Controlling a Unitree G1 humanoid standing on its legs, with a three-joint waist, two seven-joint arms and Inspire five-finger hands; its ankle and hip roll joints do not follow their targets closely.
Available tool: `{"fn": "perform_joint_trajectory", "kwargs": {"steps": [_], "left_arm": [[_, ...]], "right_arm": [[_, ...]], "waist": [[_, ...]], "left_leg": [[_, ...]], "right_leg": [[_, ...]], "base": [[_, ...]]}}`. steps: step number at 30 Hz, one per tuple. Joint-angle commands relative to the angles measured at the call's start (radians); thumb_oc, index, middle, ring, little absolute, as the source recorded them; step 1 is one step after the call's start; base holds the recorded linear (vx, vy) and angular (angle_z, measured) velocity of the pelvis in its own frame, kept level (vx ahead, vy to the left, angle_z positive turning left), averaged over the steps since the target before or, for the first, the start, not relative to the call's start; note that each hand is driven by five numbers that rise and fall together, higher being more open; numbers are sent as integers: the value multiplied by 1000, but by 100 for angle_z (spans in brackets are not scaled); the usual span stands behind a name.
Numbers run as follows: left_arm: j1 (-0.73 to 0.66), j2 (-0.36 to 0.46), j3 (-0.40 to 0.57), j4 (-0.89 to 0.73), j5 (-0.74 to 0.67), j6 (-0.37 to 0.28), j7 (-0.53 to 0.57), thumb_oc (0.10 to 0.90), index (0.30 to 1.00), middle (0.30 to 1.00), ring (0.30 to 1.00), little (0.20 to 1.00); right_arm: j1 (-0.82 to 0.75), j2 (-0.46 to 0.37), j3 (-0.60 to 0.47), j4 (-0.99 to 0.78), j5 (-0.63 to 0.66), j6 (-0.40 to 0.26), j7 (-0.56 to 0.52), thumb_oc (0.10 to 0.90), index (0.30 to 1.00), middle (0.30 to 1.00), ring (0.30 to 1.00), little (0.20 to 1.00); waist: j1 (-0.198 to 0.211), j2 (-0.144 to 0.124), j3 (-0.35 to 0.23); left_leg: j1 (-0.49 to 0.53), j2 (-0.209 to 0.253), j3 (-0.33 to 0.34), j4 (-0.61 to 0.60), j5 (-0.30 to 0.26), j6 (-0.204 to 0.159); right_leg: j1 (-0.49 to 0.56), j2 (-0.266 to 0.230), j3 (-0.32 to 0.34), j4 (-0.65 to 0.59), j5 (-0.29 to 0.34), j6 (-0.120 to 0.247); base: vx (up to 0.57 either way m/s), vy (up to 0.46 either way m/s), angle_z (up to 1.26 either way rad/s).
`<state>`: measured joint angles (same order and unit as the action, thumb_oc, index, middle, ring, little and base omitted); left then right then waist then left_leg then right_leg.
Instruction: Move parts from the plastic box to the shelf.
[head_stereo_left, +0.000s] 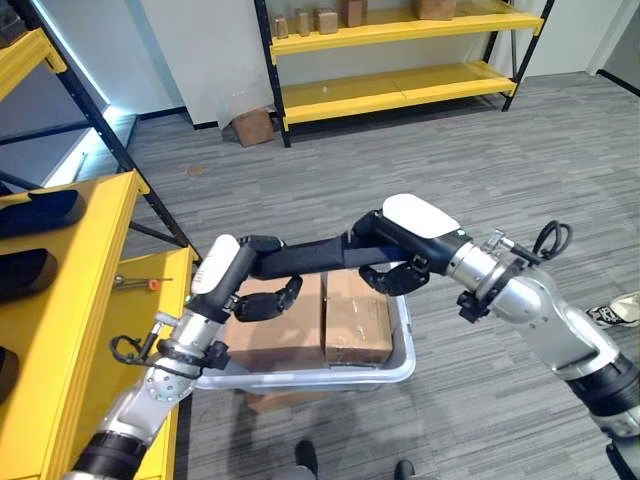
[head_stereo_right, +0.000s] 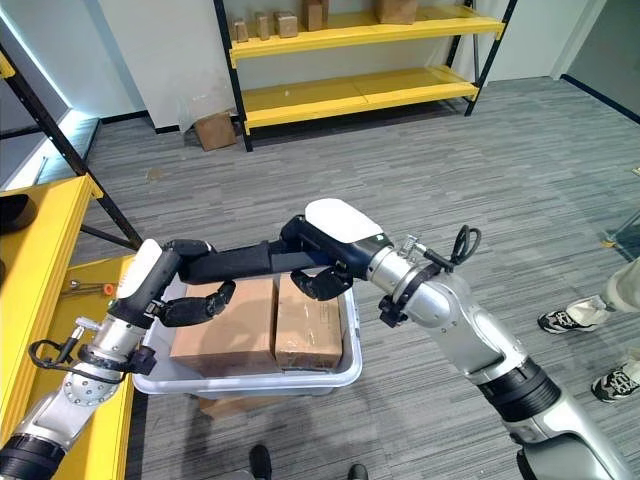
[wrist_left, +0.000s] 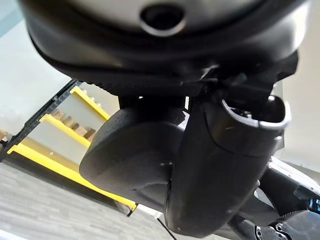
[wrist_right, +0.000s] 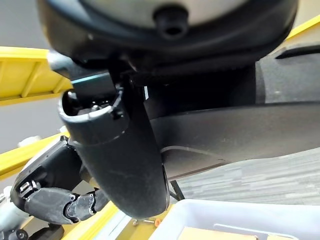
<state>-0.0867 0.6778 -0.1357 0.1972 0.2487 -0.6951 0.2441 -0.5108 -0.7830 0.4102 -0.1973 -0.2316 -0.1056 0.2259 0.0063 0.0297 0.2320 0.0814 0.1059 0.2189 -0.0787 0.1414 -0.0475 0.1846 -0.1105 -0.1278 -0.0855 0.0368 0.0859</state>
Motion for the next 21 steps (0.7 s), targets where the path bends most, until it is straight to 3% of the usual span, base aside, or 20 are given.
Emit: {"fn": "perform_joint_trajectory", "kwargs": {"steps": [1, 5, 6, 7, 8, 15, 18, 19, 21], "left_arm": [[-160, -91, 44, -74, -131, -84, 163, 400, 300, 300, 300, 300], [-157, -74, 41, -162, -123, -17, 90, 400, 300, 300, 300, 300], [-160, -64, 35, -164, -128, -9, 80, 400, 300, 300, 300, 300], [-163, -59, 29, -160, -135, -8, 73, 400, 300, 300, 300, 300], [-166, -58, 26, -157, -142, -11, 62, 400, 300, 300, 300, 300], [-163, -14, 11, -156, -139, -6, 18, 400, 300, 300, 300, 300], [-165, -5, 8, -152, -132, -9, 11, 400, 300, 300, 300, 300], [-166, 6, 6, -144, -109, -24, 4, 400, 300, 300, 300, 300], [-171, 18, -5, -136, -103, -24, -9, 400, 300, 300, 300, 300]], "right_arm": [[-83, 156, -41, -138, 149, -94, -114, 400, 300, 300, 300, 300], [-70, 153, -23, -147, 103, -88, -73, 400, 300, 300, 300, 300], [-76, 148, -14, -145, 89, -101, -55, 627, 618, 618, 618, 618], [-81, 145, -6, -146, 71, -107, -32, 802, 863, 863, 863, 863], [-80, 139, 1, -152, 52, -108, -18, 900, 1000, 1000, 1000, 1000], [-112, 27, 31, -166, 16, -213, 113, 900, 1000, 1000, 1000, 1000], [-129, 5, 42, -169, 50, -216, 182, 900, 1000, 1000, 1000, 1000], [-143, -34, 57, -191, 107, -203, 235, 900, 1000, 1000, 1000, 1000], [-163, -62, 72, -206, 149, -167, 233, 900, 1000, 1000, 1000, 1000]], "waist": [[16, -39, -93], [23, -45, -95], [22, -45, -96], [22, -45, -97], [22, -45, -97], [24, -57, -101], [24, -61, -103], [24, -66, -103], [21, -71, -104]], "left_leg": [[27, 59, -98, 13, -89, -52], [41, 60, -99, 3, -96, -53], [41, 60, -98, 2, -96, -53], [41, 61, -98, 2, -96, -53], [41, 61, -98, 2, -96, -53], [43, 64, -95, -2, -95, -52], [43, 64, -95, -3, -96, -52], [45, 65, -95, -4, -95, -51], [48, 66, -92, -6, -94, -53]], "right_leg": [[-53, 12, -57, 128, -110, -57], [-40, 15, -63, 119, -113, -51], [-40, 15, -63, 119, -113, -50], [-40, 15, -62, 118, -113, -50], [-41, 16, -61, 118, -112, -49], [-36, 17, -63, 104, -103, -43], [-36, 18, -63, 103, -103, -43], [-36, 18, -62, 102, -101, -41], [-36, 19, -62, 99, -99, -41]], "base": [[-13, -53, 0], [-4, -65, 0], [0, 0, 0], [0, 0, 0], [0, 0, 0], [-4, -9, 0], [-5, -10, 0], [-15, -37, 0], [-4, -19, 0]]}}
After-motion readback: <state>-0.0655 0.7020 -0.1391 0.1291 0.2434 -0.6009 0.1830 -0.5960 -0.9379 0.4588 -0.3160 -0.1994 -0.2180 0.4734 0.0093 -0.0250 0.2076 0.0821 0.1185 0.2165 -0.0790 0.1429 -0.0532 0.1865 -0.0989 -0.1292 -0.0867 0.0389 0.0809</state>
